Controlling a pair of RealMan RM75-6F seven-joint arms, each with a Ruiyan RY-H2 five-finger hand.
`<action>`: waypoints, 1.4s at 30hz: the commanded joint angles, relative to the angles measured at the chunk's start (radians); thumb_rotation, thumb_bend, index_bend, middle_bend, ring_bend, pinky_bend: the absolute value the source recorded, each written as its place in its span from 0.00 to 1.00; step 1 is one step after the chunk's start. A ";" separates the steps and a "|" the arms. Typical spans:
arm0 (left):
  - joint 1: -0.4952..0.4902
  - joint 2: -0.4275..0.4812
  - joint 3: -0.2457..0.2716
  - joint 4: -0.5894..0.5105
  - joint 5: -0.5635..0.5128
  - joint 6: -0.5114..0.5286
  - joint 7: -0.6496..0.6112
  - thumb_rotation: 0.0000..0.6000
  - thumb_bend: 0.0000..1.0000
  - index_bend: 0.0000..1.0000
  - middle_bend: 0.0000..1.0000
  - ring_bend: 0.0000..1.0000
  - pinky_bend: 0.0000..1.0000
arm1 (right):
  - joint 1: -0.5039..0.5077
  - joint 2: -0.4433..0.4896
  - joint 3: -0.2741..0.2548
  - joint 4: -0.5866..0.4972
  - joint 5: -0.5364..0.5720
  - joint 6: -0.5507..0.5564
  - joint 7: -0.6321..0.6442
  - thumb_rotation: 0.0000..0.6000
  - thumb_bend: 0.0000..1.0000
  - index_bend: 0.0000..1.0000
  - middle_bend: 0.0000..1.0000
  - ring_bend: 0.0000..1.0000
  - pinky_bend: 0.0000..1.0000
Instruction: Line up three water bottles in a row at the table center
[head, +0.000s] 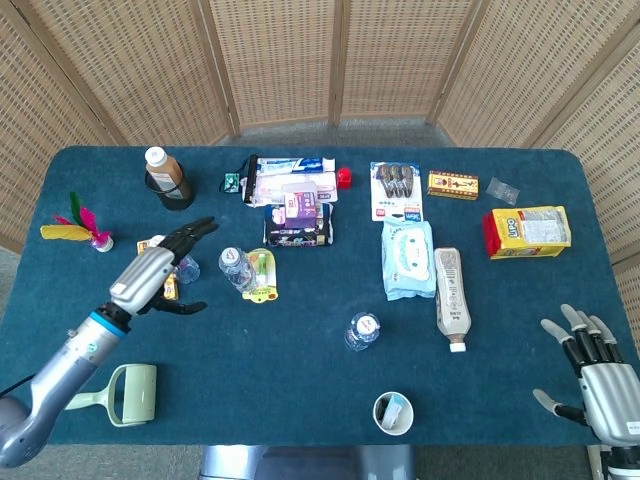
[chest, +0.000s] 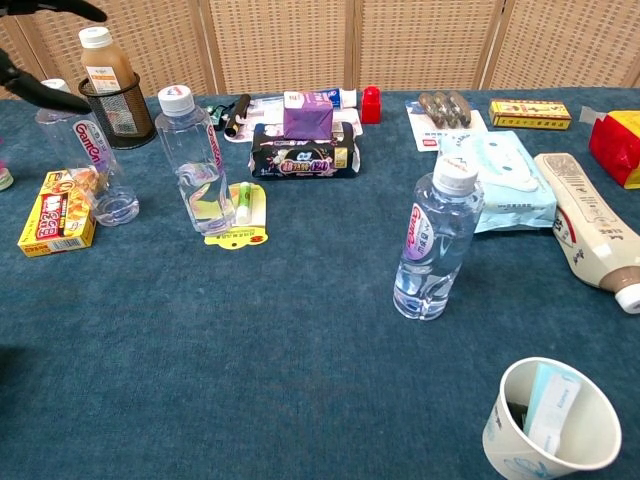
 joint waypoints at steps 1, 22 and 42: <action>0.006 -0.015 0.004 0.028 -0.013 0.006 -0.003 1.00 0.15 0.00 0.00 0.00 0.07 | 0.002 0.002 -0.003 0.000 -0.001 -0.005 0.004 1.00 0.00 0.16 0.03 0.00 0.00; -0.047 -0.254 0.007 0.319 -0.029 -0.076 -0.276 1.00 0.09 0.00 0.00 0.00 0.07 | 0.007 0.006 -0.002 -0.001 0.008 -0.015 0.006 1.00 0.00 0.16 0.03 0.00 0.00; -0.075 -0.430 0.042 0.561 0.027 -0.067 -0.496 1.00 0.09 0.00 0.00 0.00 0.07 | 0.010 0.008 -0.002 -0.003 0.016 -0.022 0.008 1.00 0.00 0.16 0.03 0.00 0.00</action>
